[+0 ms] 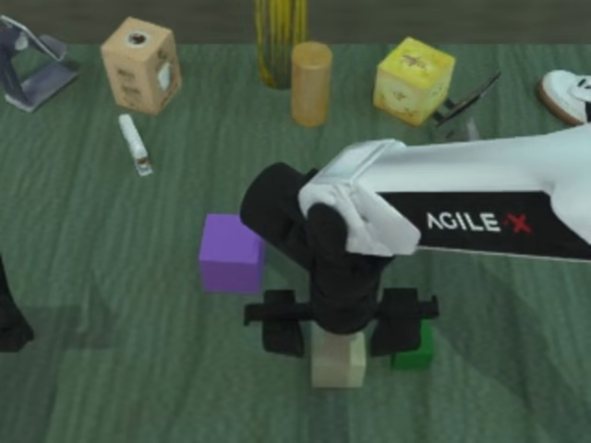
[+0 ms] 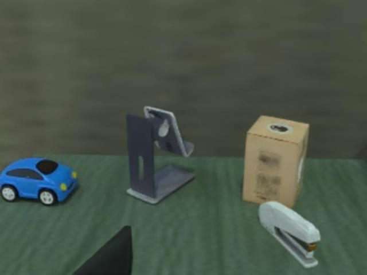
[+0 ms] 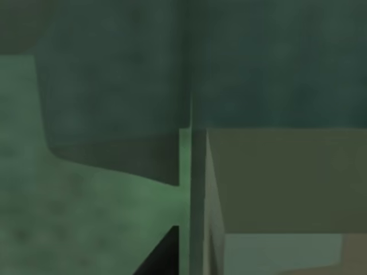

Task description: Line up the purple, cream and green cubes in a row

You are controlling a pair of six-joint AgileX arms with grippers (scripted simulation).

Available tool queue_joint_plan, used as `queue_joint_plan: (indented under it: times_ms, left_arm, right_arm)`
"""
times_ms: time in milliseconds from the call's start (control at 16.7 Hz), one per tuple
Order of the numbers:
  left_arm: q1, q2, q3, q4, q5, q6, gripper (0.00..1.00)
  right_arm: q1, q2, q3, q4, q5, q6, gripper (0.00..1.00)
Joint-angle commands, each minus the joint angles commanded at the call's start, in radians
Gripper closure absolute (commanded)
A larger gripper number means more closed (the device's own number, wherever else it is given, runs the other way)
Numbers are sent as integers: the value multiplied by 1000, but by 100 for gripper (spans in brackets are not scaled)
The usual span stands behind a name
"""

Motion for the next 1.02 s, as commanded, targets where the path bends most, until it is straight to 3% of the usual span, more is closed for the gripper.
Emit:
queue_joint_plan:
  times_ms: [600, 1020]
  left_arm:
    - [0, 0, 0, 0, 0, 0, 0]
    - [0, 0, 0, 0, 0, 0, 0]
  right_arm:
    - [0, -1, 3, -4, 0, 0, 0]
    - [10, -77, 144, -227, -1, 3, 0]
